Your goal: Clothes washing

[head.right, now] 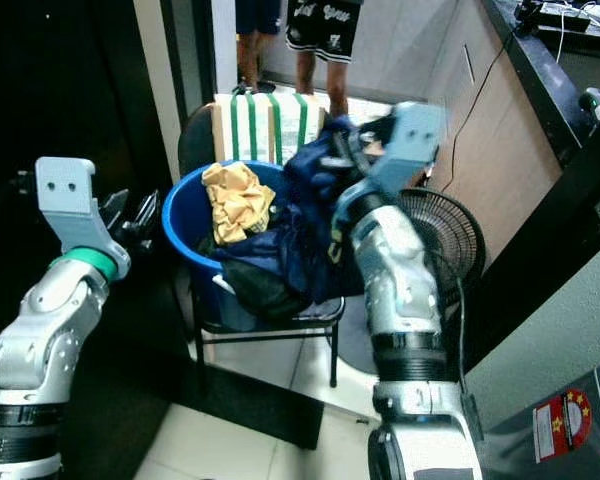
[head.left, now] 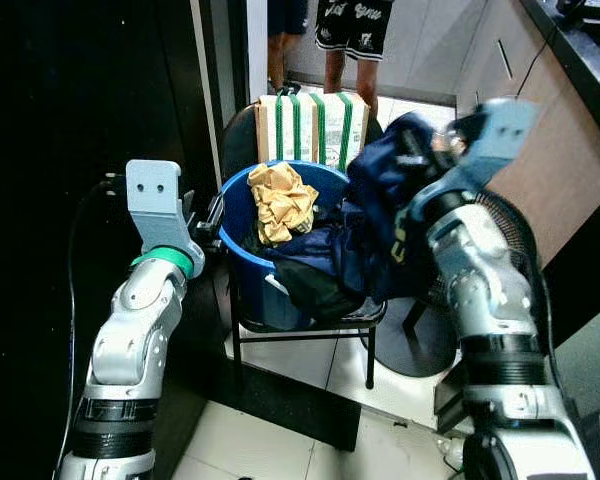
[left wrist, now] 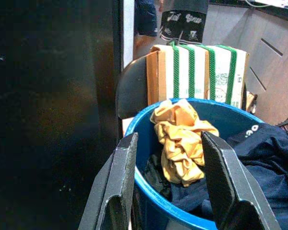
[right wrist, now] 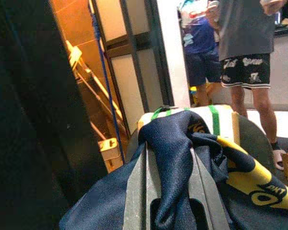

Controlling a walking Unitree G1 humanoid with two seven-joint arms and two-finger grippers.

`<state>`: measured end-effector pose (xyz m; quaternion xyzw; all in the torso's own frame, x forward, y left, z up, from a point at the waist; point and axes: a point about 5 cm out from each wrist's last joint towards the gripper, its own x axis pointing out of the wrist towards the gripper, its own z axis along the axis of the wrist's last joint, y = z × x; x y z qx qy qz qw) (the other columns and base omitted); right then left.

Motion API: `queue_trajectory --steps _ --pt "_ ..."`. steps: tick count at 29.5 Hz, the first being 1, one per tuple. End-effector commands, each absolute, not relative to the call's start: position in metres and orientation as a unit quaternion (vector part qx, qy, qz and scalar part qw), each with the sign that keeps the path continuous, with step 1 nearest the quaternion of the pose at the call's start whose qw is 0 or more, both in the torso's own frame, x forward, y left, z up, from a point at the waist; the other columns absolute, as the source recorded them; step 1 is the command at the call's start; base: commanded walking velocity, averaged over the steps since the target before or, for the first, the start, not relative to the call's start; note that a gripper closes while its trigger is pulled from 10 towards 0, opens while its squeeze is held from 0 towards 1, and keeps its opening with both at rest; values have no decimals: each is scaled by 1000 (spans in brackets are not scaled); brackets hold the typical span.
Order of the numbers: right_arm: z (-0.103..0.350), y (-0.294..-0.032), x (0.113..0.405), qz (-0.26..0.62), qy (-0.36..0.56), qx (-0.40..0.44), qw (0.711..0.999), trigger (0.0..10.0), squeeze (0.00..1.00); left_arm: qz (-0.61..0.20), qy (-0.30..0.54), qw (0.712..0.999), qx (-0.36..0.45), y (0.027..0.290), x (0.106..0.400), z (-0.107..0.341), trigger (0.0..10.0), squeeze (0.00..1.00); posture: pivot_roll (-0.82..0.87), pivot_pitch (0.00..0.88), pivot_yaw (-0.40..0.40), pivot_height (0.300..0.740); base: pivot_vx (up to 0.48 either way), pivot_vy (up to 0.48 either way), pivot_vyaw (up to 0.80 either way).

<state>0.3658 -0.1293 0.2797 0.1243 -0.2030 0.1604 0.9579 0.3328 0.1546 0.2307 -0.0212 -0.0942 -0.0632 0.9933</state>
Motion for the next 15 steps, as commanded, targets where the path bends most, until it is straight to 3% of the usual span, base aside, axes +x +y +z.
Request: queue_trajectory --steps 1,15 --pt "290 -137 361 146 -231 131 953 10000 0 -64 -98 993 -11 152 333 230 10000 0 104 12 45 740 0 0 -800" --pt "303 -146 359 106 -255 156 948 10000 0 -86 -101 991 3 148 327 228 10000 0 115 15 43 740 0 0 -800"
